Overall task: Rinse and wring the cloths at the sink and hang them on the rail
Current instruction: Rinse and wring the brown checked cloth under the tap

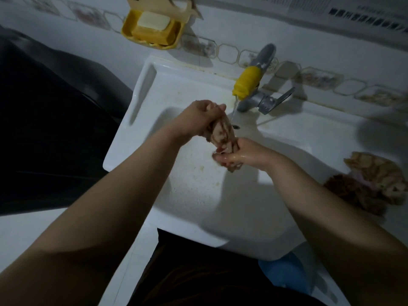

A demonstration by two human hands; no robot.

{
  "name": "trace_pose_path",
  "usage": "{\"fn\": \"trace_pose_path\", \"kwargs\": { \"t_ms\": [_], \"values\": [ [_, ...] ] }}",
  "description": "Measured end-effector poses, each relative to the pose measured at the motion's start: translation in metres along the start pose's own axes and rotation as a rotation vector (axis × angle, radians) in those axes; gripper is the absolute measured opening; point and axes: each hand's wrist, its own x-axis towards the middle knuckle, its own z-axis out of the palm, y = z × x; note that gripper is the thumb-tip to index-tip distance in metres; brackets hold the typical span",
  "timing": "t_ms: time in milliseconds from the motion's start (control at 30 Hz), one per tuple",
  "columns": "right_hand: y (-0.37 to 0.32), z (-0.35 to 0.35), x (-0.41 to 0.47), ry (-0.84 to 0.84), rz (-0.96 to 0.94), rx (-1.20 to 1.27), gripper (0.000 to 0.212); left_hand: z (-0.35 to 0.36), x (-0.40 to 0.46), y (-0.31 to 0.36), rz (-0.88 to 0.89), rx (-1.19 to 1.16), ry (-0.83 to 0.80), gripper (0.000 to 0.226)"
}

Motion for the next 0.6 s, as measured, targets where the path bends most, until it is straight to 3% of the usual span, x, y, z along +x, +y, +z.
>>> {"fn": "trace_pose_path", "kwargs": {
  "t_ms": [200,300,433,500,600],
  "values": [
    [0.017,0.011,0.012,0.157,0.098,0.101,0.016,-0.006,0.009,-0.018,-0.063,-0.390,0.271,0.042],
    [0.013,0.014,0.012,0.200,0.128,0.483,0.014,-0.006,0.007,-0.024,-0.206,-0.621,0.355,0.041],
    [-0.024,0.008,0.013,0.233,-0.184,0.941,0.028,0.013,0.001,-0.045,-0.509,-0.834,0.263,0.034],
    [-0.044,0.023,0.012,0.266,-0.265,0.895,0.034,0.029,-0.002,-0.044,-0.534,-0.867,0.251,0.032],
    [-0.053,0.044,0.005,0.366,-0.323,0.406,0.036,0.047,-0.005,-0.028,-0.447,-0.881,0.204,0.033]
  ]
}}
